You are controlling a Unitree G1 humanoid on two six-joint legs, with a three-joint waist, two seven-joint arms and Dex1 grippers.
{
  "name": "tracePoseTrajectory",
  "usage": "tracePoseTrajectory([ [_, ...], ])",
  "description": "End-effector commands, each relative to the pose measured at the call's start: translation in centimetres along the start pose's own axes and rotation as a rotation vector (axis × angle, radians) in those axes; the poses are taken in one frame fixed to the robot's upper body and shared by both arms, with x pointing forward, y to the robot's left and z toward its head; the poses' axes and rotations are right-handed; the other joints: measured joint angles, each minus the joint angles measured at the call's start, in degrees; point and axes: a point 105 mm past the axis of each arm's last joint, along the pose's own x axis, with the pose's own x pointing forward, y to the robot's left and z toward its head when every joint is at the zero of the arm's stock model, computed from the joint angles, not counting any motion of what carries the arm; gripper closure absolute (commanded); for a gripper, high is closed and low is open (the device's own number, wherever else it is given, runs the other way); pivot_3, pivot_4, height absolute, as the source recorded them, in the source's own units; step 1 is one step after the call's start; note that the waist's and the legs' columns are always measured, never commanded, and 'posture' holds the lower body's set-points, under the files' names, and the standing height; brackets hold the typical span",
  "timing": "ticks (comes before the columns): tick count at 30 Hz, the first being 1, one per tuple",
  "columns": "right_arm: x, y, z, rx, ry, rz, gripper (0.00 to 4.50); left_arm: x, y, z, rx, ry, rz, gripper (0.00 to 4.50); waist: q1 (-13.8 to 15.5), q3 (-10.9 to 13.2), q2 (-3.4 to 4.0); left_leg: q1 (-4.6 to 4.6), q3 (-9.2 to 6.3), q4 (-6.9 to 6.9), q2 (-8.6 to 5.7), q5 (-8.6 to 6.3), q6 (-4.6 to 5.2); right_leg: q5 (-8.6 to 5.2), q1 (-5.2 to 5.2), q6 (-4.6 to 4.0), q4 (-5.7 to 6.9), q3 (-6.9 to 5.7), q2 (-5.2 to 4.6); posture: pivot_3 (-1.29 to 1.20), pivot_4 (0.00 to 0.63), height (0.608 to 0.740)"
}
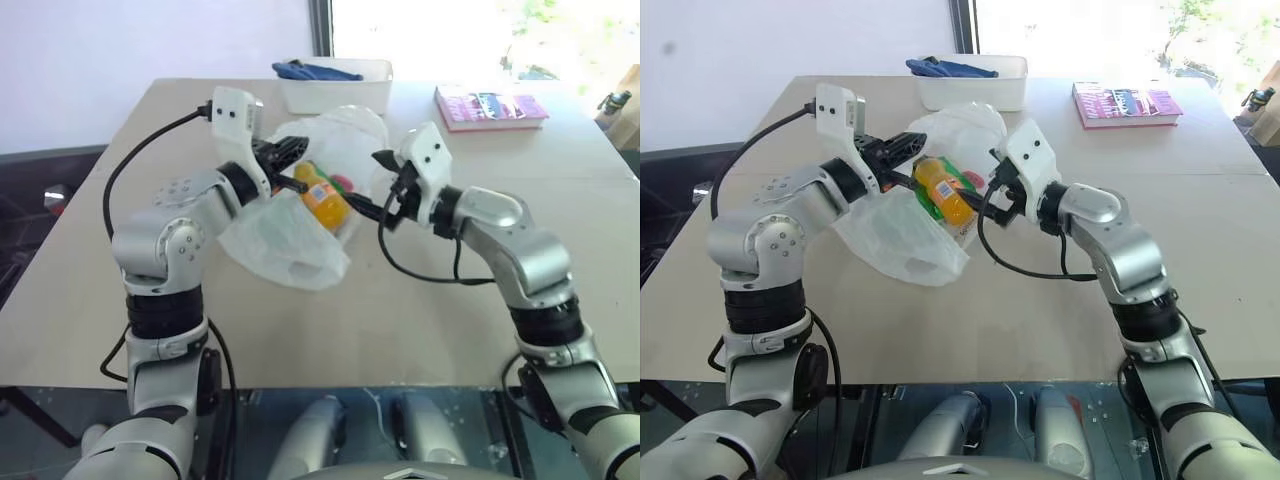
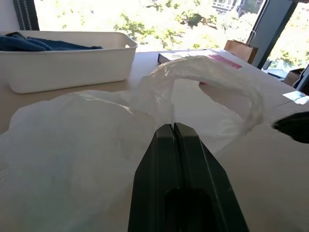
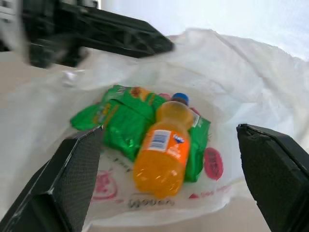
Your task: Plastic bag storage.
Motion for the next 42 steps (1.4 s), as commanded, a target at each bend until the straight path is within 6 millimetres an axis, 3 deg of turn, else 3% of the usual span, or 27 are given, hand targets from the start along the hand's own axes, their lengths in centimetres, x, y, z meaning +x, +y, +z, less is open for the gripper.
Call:
tracePoseTrajectory([
  [1, -0.9, -2.9, 0.2, -0.008, 0.036, -0.187, 0.06, -0.1, -1.0, 1.9, 0.051, -0.066, -0.049, 4.50, 0.41, -0.01, -0.01, 0.01, 0.00, 0.00, 0.00, 0.00, 0.00, 0.01, 0.02, -0.01, 0.01, -0.02, 0.00, 0.00, 0.150, 0.740],
  [5, -0.3, -6.2, -0.7, 0.058, 0.064, -0.356, 0.06, -0.3, -1.4, 1.9, 0.076, -0.063, -0.070, 4.50, 0.65, -0.01, -0.01, 0.02, 0.03, 0.00, 0.00, 0.00, 0.00, 0.03, 0.03, -0.04, 0.01, -0.02, -0.01, 0.00, 0.150, 0.740],
  [8, 1.1, -7.4, -0.8, 0.118, 0.046, -0.382, 0.06, -0.4, -1.6, 1.8, 0.079, -0.059, -0.082, 4.50, 0.39, -0.01, -0.01, 0.01, 0.05, -0.03, 0.00, 0.00, 0.00, 0.03, -0.01, -0.04, 0.00, 0.00, -0.02, 0.00, 0.150, 0.740],
  [11, 2.3, -8.1, -0.5, 0.157, 0.023, -0.380, 0.81, -0.4, -1.7, 1.8, 0.104, -0.057, -0.083, 4.50, 0.26, 0.00, -0.01, 0.01, 0.05, -0.07, 0.01, 0.00, 0.00, 0.03, -0.02, -0.04, -0.02, 0.02, 0.00, 0.00, 0.150, 0.740],
  [16, 2.6, -8.4, -0.1, 0.178, 0.001, -0.372, 3.32, -0.6, -2.0, 1.9, 0.111, -0.058, -0.096, 4.50, 0.39, -0.01, -0.01, -0.03, 0.04, -0.08, 0.01, 0.00, 0.00, 0.03, -0.04, -0.04, -0.06, -0.01, -0.01, 0.00, 0.150, 0.740],
  [19, 2.5, -8.6, -0.3, 0.174, 0.010, -0.370, 4.47, -0.7, -1.9, 1.7, 0.103, -0.043, -0.102, 4.50, 0.34, 0.00, -0.01, -0.03, 0.04, -0.07, 0.01, 0.00, 0.00, 0.03, -0.03, -0.04, -0.06, -0.01, 0.00, 0.00, 0.150, 0.740],
  [21, 2.5, -8.8, -0.3, 0.172, 0.013, -0.370, 4.47, -1.2, -1.5, 1.8, 0.063, -0.054, -0.115, 4.50, 0.25, 0.00, 0.00, -0.02, 0.03, -0.07, 0.01, 0.01, 0.00, 0.03, -0.04, -0.04, -0.04, -0.01, 0.00, 0.00, 0.150, 0.740],
  [24, 2.4, -9.1, -0.2, 0.167, 0.012, -0.373, 4.50, -2.4, -2.8, 3.3, -0.017, -0.104, -0.264, 3.66, 0.11, 0.00, 0.00, -0.03, 0.06, -0.09, 0.02, 0.01, 0.00, 0.03, -0.08, -0.04, -0.04, 0.03, 0.01, 0.00, 0.150, 0.740],
  [26, 2.4, -9.5, -0.3, 0.156, 0.020, -0.384, 4.50, -3.2, -2.2, 4.7, -0.086, -0.124, -0.294, 2.69, 0.07, 0.00, 0.00, -0.07, 0.07, -0.08, 0.02, 0.01, 0.00, 0.03, -0.14, -0.05, -0.02, 0.03, 0.01, 0.00, 0.150, 0.740],
  [28, 2.5, -9.9, -0.4, 0.152, 0.029, -0.389, 4.50, -5.4, -3.6, 5.9, -0.181, -0.124, -0.471, 1.82, 0.03, 0.00, 0.00, -0.07, 0.06, -0.08, 0.04, 0.01, 0.00, 0.03, -0.15, -0.04, 0.00, 0.03, 0.02, 0.00, 0.150, 0.740],
  [31, 2.6, -10.2, -0.5, 0.149, 0.037, -0.390, 4.50, -10.5, -6.4, 6.0, -0.300, -0.036, -0.797, 1.82, -0.86, 0.00, 0.00, -0.08, 0.10, -0.10, 0.06, 0.01, 0.00, 0.03, -0.17, -0.05, -0.02, 0.08, 0.03, 0.00, 0.150, 0.740],
  [34, 2.6, -10.3, -0.7, 0.150, 0.039, -0.388, 4.50, -13.3, -6.9, 3.0, -0.360, 0.113, -0.789, 1.82, -1.49, 0.01, 0.04, -0.06, 0.13, -0.16, 0.08, 0.01, 0.01, 0.02, -0.20, -0.05, -0.04, 0.04, 0.01, 0.00, 0.150, 0.740],
  [37, 2.6, -10.2, -0.8, 0.155, 0.040, -0.382, 4.50, -15.5, -9.2, -3.7, -0.280, 0.361, -0.695, 1.82, -1.63, 0.04, 0.10, 0.03, 0.41, -0.27, 0.19, 0.01, 0.01, 0.02, -0.22, -0.07, -0.05, 0.25, 0.07, 0.00, 0.150, 0.740],
  [39, 2.7, -9.9, -0.8, 0.159, 0.038, -0.372, 4.50, -16.1, -10.0, -6.3, -0.249, 0.416, -0.641, 1.82, -1.16, 0.04, 0.10, -0.01, 0.52, -0.28, 0.25, 0.01, 0.01, 0.05, -0.27, -0.12, -0.06, 0.38, 0.11, 0.00, 0.150, 0.740],
  [42, 2.9, -9.6, -0.8, 0.164, 0.038, -0.363, 4.50, -15.6, -10.0, -8.2, -0.156, 0.415, -0.568, 1.82, 0.33, 0.06, 0.15, 0.08, 0.61, -0.33, 0.39, 0.02, -0.05, 0.19, -0.23, -0.33, -0.04, 0.43, 0.17, 0.00, 0.150, 0.740],
])
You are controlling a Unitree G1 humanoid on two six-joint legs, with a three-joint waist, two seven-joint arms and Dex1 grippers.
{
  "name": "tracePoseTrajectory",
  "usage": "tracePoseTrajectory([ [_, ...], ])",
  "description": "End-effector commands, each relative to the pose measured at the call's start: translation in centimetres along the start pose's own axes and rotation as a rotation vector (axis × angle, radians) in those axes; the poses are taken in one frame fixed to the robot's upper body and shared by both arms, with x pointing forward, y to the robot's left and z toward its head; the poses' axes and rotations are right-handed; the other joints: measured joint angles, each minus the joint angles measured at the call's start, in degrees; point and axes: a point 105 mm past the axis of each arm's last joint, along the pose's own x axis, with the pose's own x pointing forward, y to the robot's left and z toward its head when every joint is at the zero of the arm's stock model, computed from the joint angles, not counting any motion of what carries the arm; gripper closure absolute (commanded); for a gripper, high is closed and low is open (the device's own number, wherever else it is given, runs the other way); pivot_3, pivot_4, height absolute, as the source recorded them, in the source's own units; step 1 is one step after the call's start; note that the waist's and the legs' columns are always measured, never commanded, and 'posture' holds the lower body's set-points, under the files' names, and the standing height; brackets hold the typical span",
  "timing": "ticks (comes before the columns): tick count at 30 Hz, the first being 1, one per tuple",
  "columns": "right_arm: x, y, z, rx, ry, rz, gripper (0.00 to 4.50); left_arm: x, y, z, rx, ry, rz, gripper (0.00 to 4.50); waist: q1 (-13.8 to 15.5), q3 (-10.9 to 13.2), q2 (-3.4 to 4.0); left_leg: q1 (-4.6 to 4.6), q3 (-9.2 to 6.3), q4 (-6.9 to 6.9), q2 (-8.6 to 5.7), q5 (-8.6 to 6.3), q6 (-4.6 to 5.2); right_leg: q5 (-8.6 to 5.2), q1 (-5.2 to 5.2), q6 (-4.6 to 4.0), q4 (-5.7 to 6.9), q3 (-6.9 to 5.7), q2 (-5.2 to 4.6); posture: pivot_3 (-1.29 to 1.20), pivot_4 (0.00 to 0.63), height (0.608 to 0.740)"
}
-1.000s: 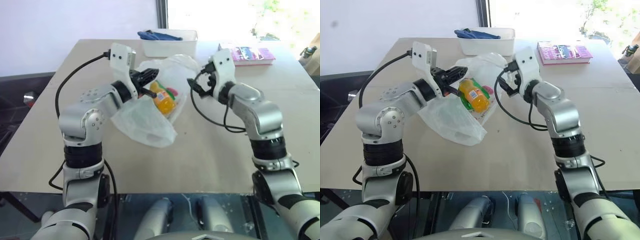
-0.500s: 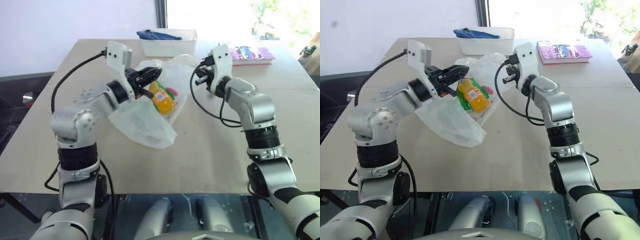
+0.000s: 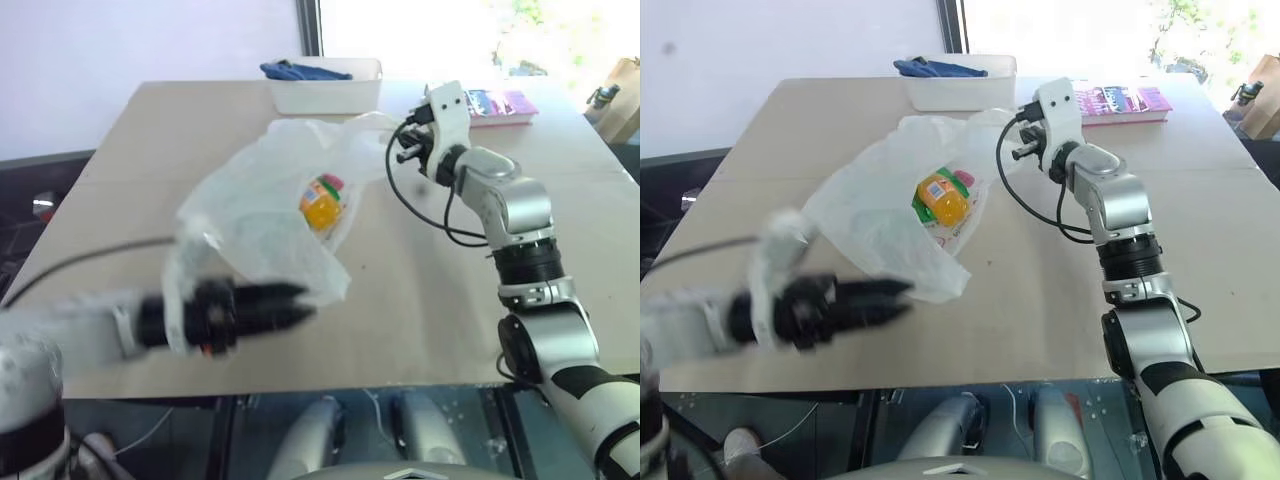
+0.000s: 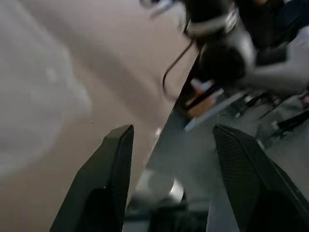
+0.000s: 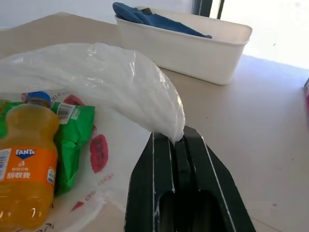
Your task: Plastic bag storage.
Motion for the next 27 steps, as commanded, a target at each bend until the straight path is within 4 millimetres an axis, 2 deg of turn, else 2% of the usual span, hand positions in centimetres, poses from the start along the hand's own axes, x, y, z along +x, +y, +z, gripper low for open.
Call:
tracePoseTrajectory([
  [1, -0.3, 0.7, 1.9, -0.020, -0.066, 0.026, 4.50, 0.9, 1.1, 0.3, 0.147, -0.052, 0.109, 1.82, 0.90, 0.02, 0.08, 0.11, 0.03, -0.04, 0.04, 0.02, -0.04, 0.04, 0.07, -0.06, -0.01, -0.01, 0.03, 0.00, 0.150, 0.740],
  [5, -0.3, 0.8, 1.8, -0.026, -0.060, 0.032, 4.50, 1.5, 2.8, 0.7, 0.231, -0.084, 0.211, 1.82, 2.04, 0.04, 0.11, 0.97, 0.06, -0.51, 0.08, -0.21, -0.08, 0.03, 0.79, -0.09, -0.28, -0.07, 0.02, 0.00, 0.150, 0.740],
  [11, -0.5, 0.6, 1.8, -0.031, -0.054, 0.028, 4.50, 2.8, 5.6, 1.0, 0.284, -0.104, 0.323, 1.82, 2.06, 0.04, 0.12, 0.89, 0.08, -0.73, 0.10, 0.01, -0.14, 0.05, 0.76, -0.08, -0.60, -0.08, 0.05, 0.00, 0.150, 0.740],
  [13, -0.6, 0.5, 1.9, -0.031, -0.054, 0.026, 4.50, 4.2, 6.6, 1.1, 0.283, -0.115, 0.325, 1.82, 2.05, 0.04, 0.14, 0.79, 0.07, -0.78, 0.14, 0.04, -0.09, 0.05, 0.69, -0.07, -0.67, -0.10, 0.08, 0.00, 0.150, 0.740],
  [16, -0.6, 0.5, 1.9, -0.032, -0.050, 0.024, 4.50, 6.9, 8.0, 2.4, 0.233, -0.202, 0.301, 1.82, 2.16, 0.03, 0.13, 0.77, 0.05, -0.83, 0.16, 0.05, -0.08, 0.06, 0.70, -0.07, -0.75, -0.14, 0.09, 0.00, 0.150, 0.740],
  [19, -0.6, 0.6, 2.0, -0.036, -0.048, 0.027, 4.50, 9.2, 7.2, 2.8, 0.201, -0.210, 0.179, 1.82, 2.06, 0.01, 0.10, 0.72, 0.02, -0.77, 0.15, 0.05, -0.07, 0.07, 0.71, -0.06, -0.77, -0.18, 0.08, 0.00, 0.150, 0.740],
  [22, -0.7, 0.5, 2.1, -0.038, -0.046, 0.024, 4.50, 9.6, 7.4, 3.7, 0.137, -0.267, 0.130, 1.82, 1.62, 0.01, 0.11, 0.71, 0.05, -0.77, 0.17, 0.05, -0.06, 0.07, 0.68, -0.06, -0.77, -0.12, 0.10, 0.00, 0.150, 0.740],
  [27, -0.9, 0.1, 2.1, -0.043, -0.042, 0.010, 4.50, 9.4, 6.6, 4.9, 0.027, -0.336, 0.024, 1.82, 1.29, 0.01, 0.11, 0.69, 0.07, -0.78, 0.35, 0.05, -0.07, 0.07, 0.63, -0.07, -0.78, -0.11, 0.25, 0.00, 0.150, 0.740],
])
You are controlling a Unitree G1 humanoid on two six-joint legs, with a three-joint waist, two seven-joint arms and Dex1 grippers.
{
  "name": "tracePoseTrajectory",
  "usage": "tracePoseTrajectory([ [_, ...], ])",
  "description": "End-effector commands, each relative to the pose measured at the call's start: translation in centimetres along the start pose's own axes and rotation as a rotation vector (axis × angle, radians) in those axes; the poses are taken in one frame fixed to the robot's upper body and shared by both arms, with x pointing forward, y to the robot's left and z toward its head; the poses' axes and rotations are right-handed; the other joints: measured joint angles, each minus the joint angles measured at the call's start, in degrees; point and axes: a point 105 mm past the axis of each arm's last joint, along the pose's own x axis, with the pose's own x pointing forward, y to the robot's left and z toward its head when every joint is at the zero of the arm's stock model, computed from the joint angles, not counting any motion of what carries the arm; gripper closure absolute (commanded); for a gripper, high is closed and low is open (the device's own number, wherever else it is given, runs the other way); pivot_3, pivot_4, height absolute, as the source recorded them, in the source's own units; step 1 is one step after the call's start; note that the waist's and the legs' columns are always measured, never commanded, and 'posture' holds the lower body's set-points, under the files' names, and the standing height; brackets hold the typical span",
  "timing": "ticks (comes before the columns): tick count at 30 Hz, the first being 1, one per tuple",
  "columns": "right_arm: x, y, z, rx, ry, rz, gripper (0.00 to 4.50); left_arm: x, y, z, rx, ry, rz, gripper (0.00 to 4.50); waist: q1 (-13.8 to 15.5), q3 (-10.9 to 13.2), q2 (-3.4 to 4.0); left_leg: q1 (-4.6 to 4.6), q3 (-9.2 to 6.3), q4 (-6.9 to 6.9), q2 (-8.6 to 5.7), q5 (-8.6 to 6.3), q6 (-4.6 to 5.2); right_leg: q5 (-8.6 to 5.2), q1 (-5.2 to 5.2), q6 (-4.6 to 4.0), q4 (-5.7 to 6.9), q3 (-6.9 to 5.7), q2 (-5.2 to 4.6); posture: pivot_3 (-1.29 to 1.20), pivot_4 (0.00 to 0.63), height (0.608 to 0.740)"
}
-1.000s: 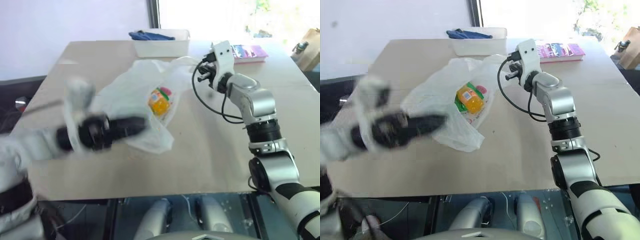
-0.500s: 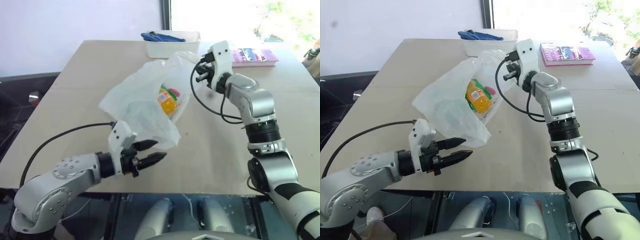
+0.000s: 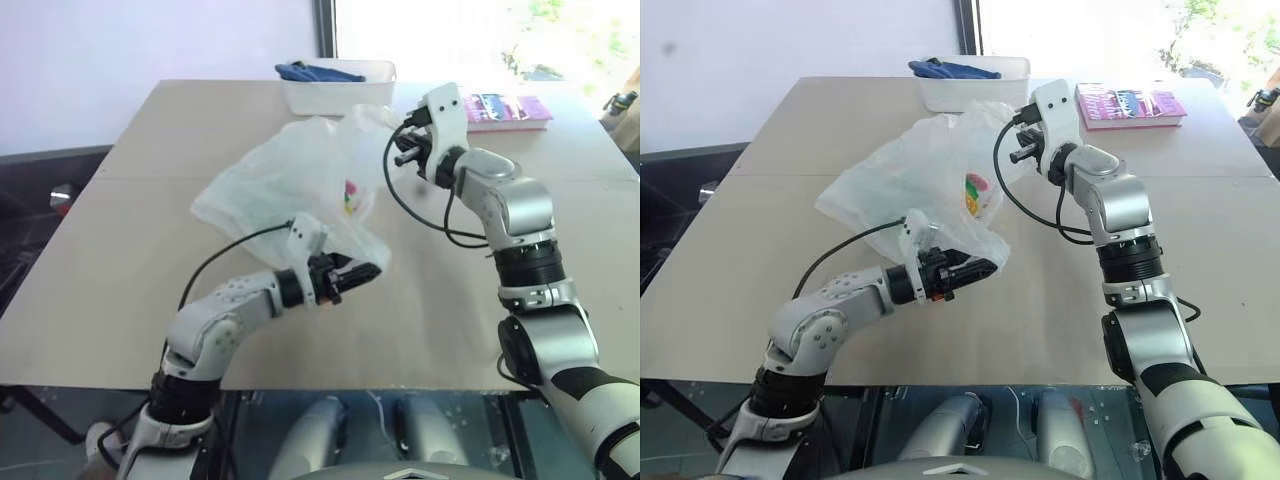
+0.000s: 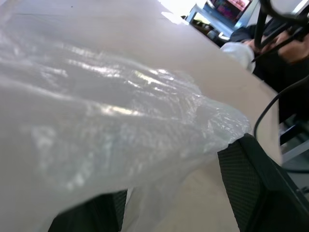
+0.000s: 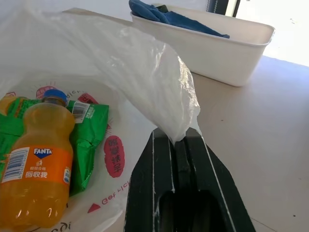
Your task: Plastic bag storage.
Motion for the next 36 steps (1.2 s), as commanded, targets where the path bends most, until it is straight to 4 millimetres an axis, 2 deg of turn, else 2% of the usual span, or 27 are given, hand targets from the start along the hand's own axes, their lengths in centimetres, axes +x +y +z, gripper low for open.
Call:
tracePoseTrajectory([
  [1, -0.5, -0.1, 2.2, -0.034, -0.066, -0.003, 4.50, -0.3, -1.6, 1.2, -0.030, -0.035, -0.104, 1.82, -0.12, 0.00, 0.00, -0.01, 0.01, 0.00, 0.00, 0.00, 0.00, 0.00, 0.00, 0.00, -0.01, 0.00, 0.00, 0.00, 0.150, 0.740],
  [4, -0.6, -0.1, 2.2, -0.037, -0.064, -0.003, 4.50, -1.3, -2.7, 1.3, -0.051, -0.026, -0.175, 1.82, -0.49, 0.00, 0.00, -0.01, 0.04, 0.01, 0.00, 0.00, 0.00, 0.00, 0.00, 0.00, -0.01, 0.04, -0.01, 0.00, 0.150, 0.740],
  [8, -0.6, 0.0, 2.1, -0.045, -0.059, 0.001, 4.50, -3.9, -3.3, 1.3, -0.065, 0.021, -0.243, 1.82, -0.91, 0.00, 0.00, -0.01, 0.05, 0.00, 0.03, 0.00, 0.00, 0.00, -0.02, 0.00, -0.01, 0.06, 0.04, 0.00, 0.150, 0.740],
  [11, -0.7, 0.0, 2.0, -0.049, -0.057, 0.003, 4.50, -5.2, -2.8, 0.9, -0.018, 0.070, -0.196, 0.98, -0.89, 0.01, 0.02, 0.00, 0.06, -0.01, 0.08, -0.01, -0.02, 0.01, -0.05, -0.03, -0.01, 0.09, 0.10, 0.00, 0.150, 0.740],
  [12, -0.7, 0.0, 2.0, -0.050, -0.056, 0.004, 4.50, -5.3, -2.6, 0.9, -0.002, 0.072, -0.174, 0.49, -0.81, 0.01, 0.03, 0.00, 0.07, -0.01, 0.08, -0.01, -0.02, 0.01, -0.05, -0.03, -0.01, 0.09, 0.10, 0.00, 0.150, 0.740],
  [13, -0.7, 0.0, 2.0, -0.050, -0.056, 0.005, 4.50, -5.2, -2.4, 1.1, -0.004, 0.065, -0.162, 0.06, -0.66, 0.02, 0.03, 0.00, 0.08, -0.01, 0.08, -0.02, -0.02, 0.01, -0.04, -0.03, -0.02, 0.09, 0.09, 0.00, 0.150, 0.740],
  [15, -0.6, 0.1, 2.0, -0.050, -0.055, 0.010, 4.50, -5.0, -2.7, 1.2, 0.004, 0.065, -0.174, 0.06, -0.44, 0.01, 0.03, 0.00, 0.07, 0.00, 0.08, -0.02, -0.03, 0.02, -0.04, -0.04, -0.05, 0.06, 0.08, 0.00, 0.150, 0.740],
  [19, -0.6, 0.3, 1.9, -0.051, -0.052, 0.015, 4.50, -2.7, -1.3, 2.4, 0.009, -0.011, -0.085, 0.06, -0.12, 0.01, 0.02, 0.00, 0.05, 0.01, 0.07, -0.02, -0.02, 0.04, -0.03, -0.07, -0.06, 0.02, 0.07, 0.00, 0.150, 0.740],
  [22, -0.6, 0.2, 1.8, -0.051, -0.050, 0.014, 4.50, -1.3, -1.1, 3.2, -0.002, -0.058, -0.062, 0.06, -0.06, 0.01, 0.02, 0.00, 0.05, 0.02, 0.08, -0.02, -0.03, 0.06, 0.01, -0.08, -0.05, 0.02, 0.08, 0.00, 0.150, 0.740],
  [25, -0.7, -0.2, 1.7, -0.047, -0.045, 0.002, 4.50, -1.3, -1.8, 4.7, -0.046, -0.142, -0.094, 0.81, -0.60, 0.01, 0.02, -0.01, 0.07, 0.01, 0.08, -0.02, -0.03, 0.06, -0.02, -0.08, -0.05, 0.07, 0.10, 0.00, 0.150, 0.740],
  [28, -0.8, -0.8, 1.7, -0.030, -0.048, -0.006, 4.50, -3.0, -2.5, 7.4, -0.115, -0.270, -0.139, 2.20, -0.91, 0.01, 0.01, -0.03, 0.07, 0.00, 0.13, -0.03, -0.05, 0.06, -0.07, -0.08, -0.06, 0.10, 0.15, 0.00, 0.150, 0.740],
  [33, -0.7, -2.1, 3.4, 0.087, -0.115, -0.005, 4.50, -7.3, -3.1, 14.9, -0.258, -0.577, -0.214, 4.45, -0.72, 0.03, 0.00, -0.04, 0.06, 0.06, 0.19, -0.04, -0.07, 0.07, -0.07, -0.09, -0.02, 0.06, 0.17, 0.00, 0.150, 0.740],
  [36, -0.8, -2.9, 5.5, 0.178, -0.189, 0.005, 4.50, -9.7, -3.5, 18.6, -0.294, -0.707, -0.242, 4.45, -0.70, 0.03, -0.02, -0.07, 0.09, 0.12, 0.18, -0.04, -0.07, 0.09, -0.06, -0.11, -0.04, 0.08, 0.17, 0.00, 0.150, 0.740],
])
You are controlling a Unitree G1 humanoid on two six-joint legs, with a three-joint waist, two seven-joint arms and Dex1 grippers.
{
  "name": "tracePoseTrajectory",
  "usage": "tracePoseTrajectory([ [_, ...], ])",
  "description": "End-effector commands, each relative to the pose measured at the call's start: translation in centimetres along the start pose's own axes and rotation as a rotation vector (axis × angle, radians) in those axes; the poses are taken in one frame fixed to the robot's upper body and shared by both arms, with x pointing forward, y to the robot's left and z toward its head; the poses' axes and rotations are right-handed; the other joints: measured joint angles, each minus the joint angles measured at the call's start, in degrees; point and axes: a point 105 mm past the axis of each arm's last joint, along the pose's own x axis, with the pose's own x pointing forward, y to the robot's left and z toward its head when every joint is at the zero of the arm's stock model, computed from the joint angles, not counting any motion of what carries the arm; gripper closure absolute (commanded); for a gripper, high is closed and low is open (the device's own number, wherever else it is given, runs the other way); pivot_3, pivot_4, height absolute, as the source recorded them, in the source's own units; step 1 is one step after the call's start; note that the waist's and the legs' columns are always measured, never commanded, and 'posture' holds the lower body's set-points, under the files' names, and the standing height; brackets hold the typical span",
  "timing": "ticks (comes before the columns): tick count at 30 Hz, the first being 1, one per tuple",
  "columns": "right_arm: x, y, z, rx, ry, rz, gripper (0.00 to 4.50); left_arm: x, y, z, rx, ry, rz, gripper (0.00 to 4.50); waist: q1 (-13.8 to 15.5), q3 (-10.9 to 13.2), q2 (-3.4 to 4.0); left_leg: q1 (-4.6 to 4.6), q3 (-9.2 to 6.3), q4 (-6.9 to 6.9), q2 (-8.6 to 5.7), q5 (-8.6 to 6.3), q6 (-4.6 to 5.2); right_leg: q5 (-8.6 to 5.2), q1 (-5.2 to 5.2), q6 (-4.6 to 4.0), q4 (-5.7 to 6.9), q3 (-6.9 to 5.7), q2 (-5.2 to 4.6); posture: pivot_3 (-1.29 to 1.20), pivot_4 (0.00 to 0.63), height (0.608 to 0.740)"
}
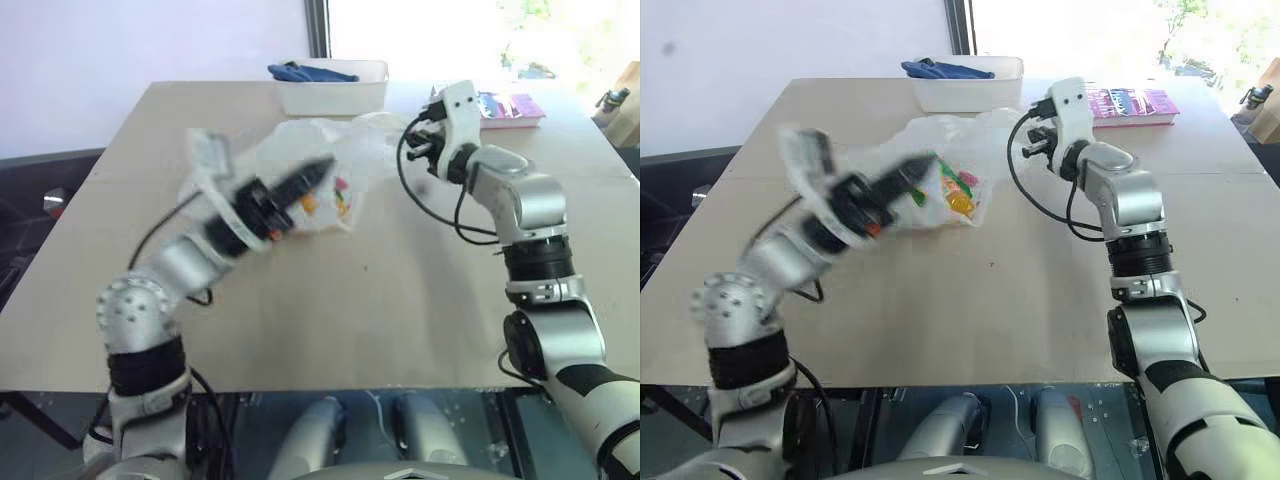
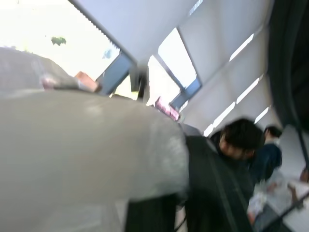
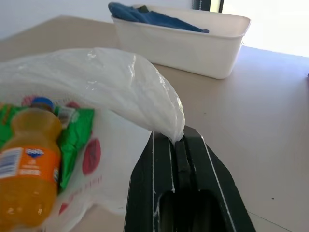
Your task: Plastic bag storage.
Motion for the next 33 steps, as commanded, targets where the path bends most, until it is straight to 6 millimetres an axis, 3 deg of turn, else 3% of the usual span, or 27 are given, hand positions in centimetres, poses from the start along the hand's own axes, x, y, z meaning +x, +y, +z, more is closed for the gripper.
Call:
tracePoseTrajectory([
  [1, -0.5, -0.2, 5.6, 0.094, -0.186, 0.039, 4.50, 0.0, -3.2, 5.2, -0.019, -0.174, -0.097, 4.45, 0.07, 0.01, -0.01, -0.01, 0.00, 0.00, 0.00, 0.00, 0.00, 0.00, -0.01, 0.00, -0.01, -0.01, 0.00, 0.00, 0.150, 0.740],
  [7, -2.5, 0.8, 15.7, 0.253, -0.504, 0.196, 4.50, 0.7, -6.2, 14.3, 0.134, -0.375, -0.104, 4.45, 0.00, 0.06, -0.07, -0.16, -0.02, -0.06, 0.00, 0.00, -0.01, -0.01, -0.17, -0.01, -0.07, -0.02, 0.03, 0.00, 0.150, 0.740],
  [10, -4.4, -0.2, 20.8, 0.260, -0.639, 0.176, 4.50, 2.0, -6.5, 18.5, 0.221, -0.459, -0.061, 4.45, -0.11, 0.10, -0.10, -1.01, -0.07, 0.18, -0.02, 0.04, -0.06, 0.07, -0.96, -0.07, 0.09, -0.12, 0.03, 0.00, 0.150, 0.740],
  [12, -5.5, -1.0, 23.2, 0.251, -0.704, 0.140, 4.50, 2.7, -6.1, 20.8, 0.228, -0.518, -0.033, 4.45, 0.12, 0.10, -0.13, -1.06, -0.15, 0.16, -0.05, 0.04, -0.05, 0.06, -0.98, -0.07, 0.00, -0.30, -0.04, 0.00, 0.150, 0.740],
  [16, -8.0, -2.1, 26.3, 0.159, -0.772, 0.082, 4.50, 4.1, -4.0, 22.0, 0.248, -0.523, 0.050, 4.45, -0.13, 0.09, -0.13, -0.98, -0.12, -0.05, -0.11, 0.04, -0.04, 0.06, -0.99, -0.07, -0.09, -0.65, -0.30, 0.00, 0.150, 0.740],
  [19, -10.9, -3.2, 27.9, 0.079, -0.790, 0.027, 4.50, 6.0, -1.9, 19.5, 0.253, -0.403, 0.078, 4.45, -0.09, 0.10, -0.14, -1.03, -0.12, -0.02, -0.13, 0.04, -0.04, 0.06, -1.04, -0.08, -0.05, -0.68, -0.40, 0.00, 0.150, 0.740],
  [22, -12.3, -3.4, 27.9, 0.046, -0.765, 0.012, 4.50, 6.5, -0.6, 17.7, 0.244, -0.327, 0.095, 4.45, -0.54, 0.12, -0.11, -1.06, -0.09, 0.00, -0.13, 0.04, -0.04, 0.06, -1.10, -0.08, -0.01, -0.60, -0.42, 0.00, 0.150, 0.740],
  [24, -13.2, -3.4, 26.8, 0.022, -0.717, -0.002, 4.50, 6.5, 0.8, 16.0, 0.201, -0.273, 0.117, 4.45, -0.99, 0.12, -0.10, -1.06, -0.05, -0.05, -0.11, 0.04, -0.04, 0.06, -1.17, -0.08, 0.00, -0.53, -0.41, 0.00, 0.150, 0.740],
  [28, -13.7, -3.0, 22.1, 0.022, -0.598, -0.017, 4.50, 5.6, 4.8, 11.9, 0.162, -0.146, 0.256, 4.45, -1.85, 0.10, -0.09, -1.04, -0.06, -0.05, -0.07, 0.04, -0.03, 0.05, -1.17, -0.09, 0.02, -0.53, -0.41, 0.00, 0.150, 0.740],
  [33, -13.7, -3.5, 12.2, 0.078, -0.369, -0.092, 4.50, 3.3, 7.2, 7.4, 0.121, -0.045, 0.324, 4.45, -1.82, 0.11, -0.10, -1.10, 0.04, 0.18, -0.07, 0.04, -0.02, 0.06, -1.25, -0.09, 0.39, -0.48, -0.42, 0.00, 0.150, 0.740],
])
